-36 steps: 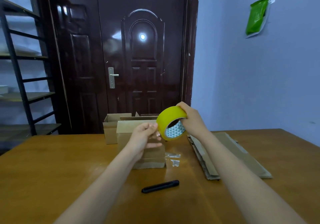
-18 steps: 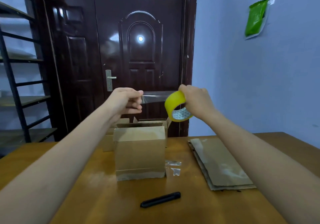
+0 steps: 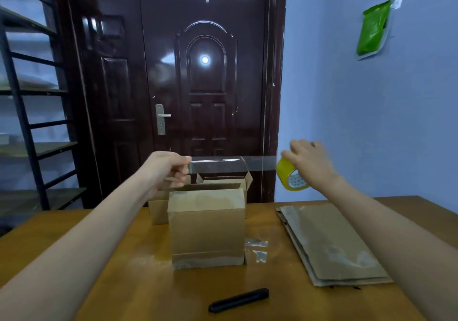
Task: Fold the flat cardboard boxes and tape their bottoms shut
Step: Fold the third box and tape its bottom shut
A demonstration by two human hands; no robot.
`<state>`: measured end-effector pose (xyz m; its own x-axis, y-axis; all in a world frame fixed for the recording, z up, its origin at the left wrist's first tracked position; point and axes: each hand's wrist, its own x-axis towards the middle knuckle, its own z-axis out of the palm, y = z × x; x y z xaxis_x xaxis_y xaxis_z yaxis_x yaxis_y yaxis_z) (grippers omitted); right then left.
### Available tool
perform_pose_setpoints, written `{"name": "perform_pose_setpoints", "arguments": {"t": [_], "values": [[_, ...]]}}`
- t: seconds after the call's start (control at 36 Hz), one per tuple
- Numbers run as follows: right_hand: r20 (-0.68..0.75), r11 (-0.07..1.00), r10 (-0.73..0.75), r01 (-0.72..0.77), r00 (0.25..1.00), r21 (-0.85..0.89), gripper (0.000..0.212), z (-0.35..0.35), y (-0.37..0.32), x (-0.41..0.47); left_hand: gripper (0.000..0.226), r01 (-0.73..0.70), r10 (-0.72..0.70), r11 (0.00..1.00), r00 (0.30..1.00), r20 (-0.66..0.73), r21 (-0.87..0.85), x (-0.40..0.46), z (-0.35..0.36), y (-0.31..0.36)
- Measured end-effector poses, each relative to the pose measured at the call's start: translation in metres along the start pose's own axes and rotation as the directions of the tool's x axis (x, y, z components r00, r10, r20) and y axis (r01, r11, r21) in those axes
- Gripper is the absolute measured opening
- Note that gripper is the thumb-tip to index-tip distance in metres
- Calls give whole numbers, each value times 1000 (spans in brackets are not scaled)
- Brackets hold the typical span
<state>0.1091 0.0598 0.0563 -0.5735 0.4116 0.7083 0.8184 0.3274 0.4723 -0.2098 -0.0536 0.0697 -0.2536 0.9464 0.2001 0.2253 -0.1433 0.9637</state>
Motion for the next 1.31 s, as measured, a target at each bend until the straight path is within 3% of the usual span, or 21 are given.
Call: {"name": "perform_pose_setpoints", "arguments": {"t": [0.08,0.44,0.78,0.94,1.14,1.22,1.31], "values": [[37,996,64,-66,997,55,61,4,2,1,16,35,-35,997,999,1,-66,4,2,-6],[69,963,124,-137,990,230,46,10,-8,17,18,218,-211,943,976,56,-251,23,8,-50],[188,931,191,-239,963,275,46,19,-9,20,22,14,-16,998,999,-31,-60,19,22,-71],[232,924,204,-266,951,276,47,21,-14,19,28,25,-25,1000,999,-42,-2,23,22,-74],[288,917,215,-294,933,270,46,26,-20,16,33,4,14,949,998,-56,316,27,27,-70],[308,912,221,-308,925,271,46,27,-21,14,30,28,-18,958,999,-36,285,28,26,-66],[323,917,193,-288,926,277,47,26,-26,12,19,119,-117,987,993,-32,111,32,21,-62]]}}
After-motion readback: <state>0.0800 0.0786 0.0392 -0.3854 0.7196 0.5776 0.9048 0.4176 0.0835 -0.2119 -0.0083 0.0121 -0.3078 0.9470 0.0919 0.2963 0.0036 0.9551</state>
